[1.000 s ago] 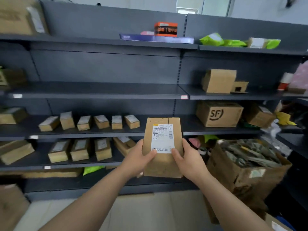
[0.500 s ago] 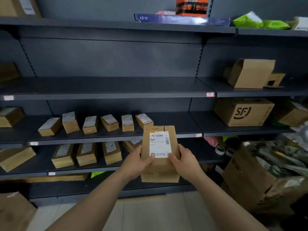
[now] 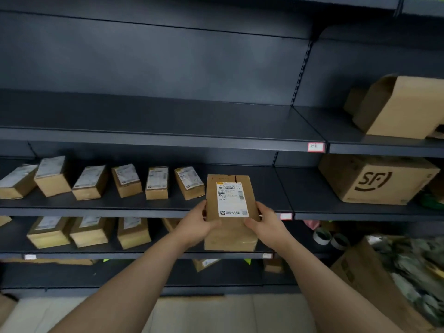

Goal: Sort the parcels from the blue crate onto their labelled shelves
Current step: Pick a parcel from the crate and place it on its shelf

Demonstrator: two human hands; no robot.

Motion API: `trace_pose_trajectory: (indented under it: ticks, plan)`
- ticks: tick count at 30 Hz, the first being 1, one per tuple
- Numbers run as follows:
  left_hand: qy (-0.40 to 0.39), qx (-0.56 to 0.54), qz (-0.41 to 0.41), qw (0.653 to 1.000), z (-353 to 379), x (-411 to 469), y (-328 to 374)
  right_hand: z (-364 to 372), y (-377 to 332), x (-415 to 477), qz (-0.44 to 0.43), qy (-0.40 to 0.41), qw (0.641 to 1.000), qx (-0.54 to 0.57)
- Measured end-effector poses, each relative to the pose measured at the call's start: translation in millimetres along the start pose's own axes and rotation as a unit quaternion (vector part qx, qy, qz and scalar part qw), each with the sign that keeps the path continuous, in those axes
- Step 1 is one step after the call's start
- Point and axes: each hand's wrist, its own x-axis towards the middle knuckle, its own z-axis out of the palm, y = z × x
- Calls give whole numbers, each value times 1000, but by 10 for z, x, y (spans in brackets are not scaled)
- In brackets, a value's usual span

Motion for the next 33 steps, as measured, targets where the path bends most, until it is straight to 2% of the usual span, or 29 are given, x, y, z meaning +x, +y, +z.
trace_pose_trajectory:
  ticks: [8,15,28,31,33]
  plan:
    - [-14,-4,-7,1000,216,997,-111,-287,289,946,-15,-9,1000,3]
    - [-13,-47,-25,999,273,1749,-265,-237,446,1700,15,6,1000,-23]
    - [36,3,-25,999,238,2504,-646,1,773,2515,1,-17,998,-57]
    - [54,26,-31,998,269,2567,-631,3,816,2620,-4,-12,995,-95]
    - [72,78,-34,994,295,2575,-579,3,828,2661,4,11,989,-149]
